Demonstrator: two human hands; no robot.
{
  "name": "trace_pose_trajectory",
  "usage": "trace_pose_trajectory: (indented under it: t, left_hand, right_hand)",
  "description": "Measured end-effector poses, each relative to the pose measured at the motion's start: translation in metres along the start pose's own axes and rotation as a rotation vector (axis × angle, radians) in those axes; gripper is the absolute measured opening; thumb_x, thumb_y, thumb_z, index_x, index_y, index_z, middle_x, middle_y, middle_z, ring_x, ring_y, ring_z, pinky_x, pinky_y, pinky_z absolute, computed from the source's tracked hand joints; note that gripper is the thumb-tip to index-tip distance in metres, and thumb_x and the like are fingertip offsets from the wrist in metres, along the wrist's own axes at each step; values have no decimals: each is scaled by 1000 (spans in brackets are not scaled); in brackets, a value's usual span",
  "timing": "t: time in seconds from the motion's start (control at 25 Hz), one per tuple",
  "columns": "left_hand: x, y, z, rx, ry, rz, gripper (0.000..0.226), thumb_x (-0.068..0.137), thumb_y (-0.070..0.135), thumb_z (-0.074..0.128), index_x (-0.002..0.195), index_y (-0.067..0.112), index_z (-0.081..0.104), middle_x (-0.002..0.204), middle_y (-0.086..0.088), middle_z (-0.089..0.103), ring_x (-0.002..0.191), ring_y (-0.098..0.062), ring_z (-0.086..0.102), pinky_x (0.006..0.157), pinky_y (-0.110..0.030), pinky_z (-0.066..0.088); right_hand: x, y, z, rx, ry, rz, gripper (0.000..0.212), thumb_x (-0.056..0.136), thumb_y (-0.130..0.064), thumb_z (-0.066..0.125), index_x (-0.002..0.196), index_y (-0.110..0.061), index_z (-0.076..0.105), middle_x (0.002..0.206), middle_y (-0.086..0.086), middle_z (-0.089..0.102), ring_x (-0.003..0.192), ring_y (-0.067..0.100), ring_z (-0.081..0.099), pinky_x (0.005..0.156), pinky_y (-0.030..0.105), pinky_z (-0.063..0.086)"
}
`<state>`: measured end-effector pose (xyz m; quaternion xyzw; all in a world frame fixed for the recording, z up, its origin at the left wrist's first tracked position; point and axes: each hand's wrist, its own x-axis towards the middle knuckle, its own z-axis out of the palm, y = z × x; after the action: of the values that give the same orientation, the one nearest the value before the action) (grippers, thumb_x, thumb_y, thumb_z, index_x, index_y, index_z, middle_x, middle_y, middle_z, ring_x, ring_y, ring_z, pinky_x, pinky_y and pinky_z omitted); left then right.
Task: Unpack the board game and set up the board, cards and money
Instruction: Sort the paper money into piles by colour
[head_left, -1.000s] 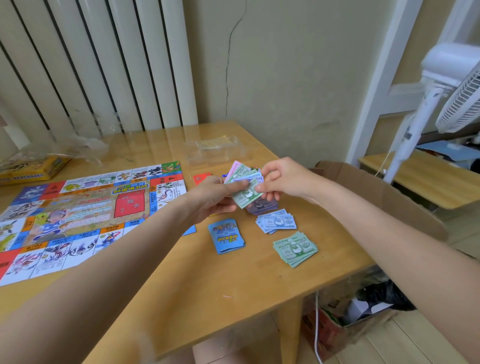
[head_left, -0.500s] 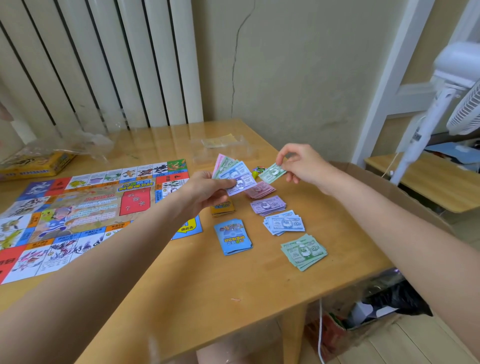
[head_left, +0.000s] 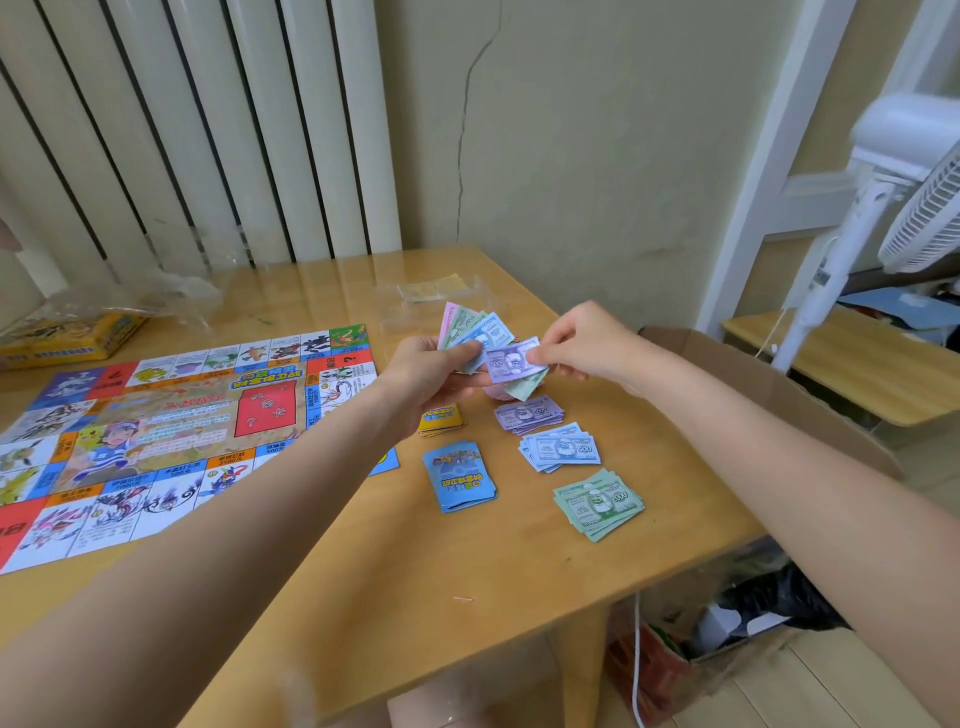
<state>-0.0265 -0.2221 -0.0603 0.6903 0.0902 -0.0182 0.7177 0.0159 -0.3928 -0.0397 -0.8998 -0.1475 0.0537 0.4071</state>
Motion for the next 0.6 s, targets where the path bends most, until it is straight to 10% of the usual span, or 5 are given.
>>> trace_pose_trajectory:
  t: [0.28, 0.6]
  left_hand:
    - [2, -11, -4, 80, -39, -92, 4, 91, 8, 58, 93, 7, 55, 81, -9, 70, 56, -10, 69, 46, -15, 52]
    - [17, -17, 13, 265, 4, -66, 9, 85, 7, 65, 80, 4, 58, 72, -9, 62, 37, -3, 57, 44, -12, 50]
  right_hand:
    - [3, 14, 11, 95, -129, 316, 15, 82, -14, 69, 81, -5, 58, 61, 5, 50, 46, 10, 39, 36, 16, 30]
    - [9, 17, 10, 70, -114, 265, 24, 80, -24, 72, 90, -6, 60, 63, 3, 48, 51, 10, 40, 42, 17, 33]
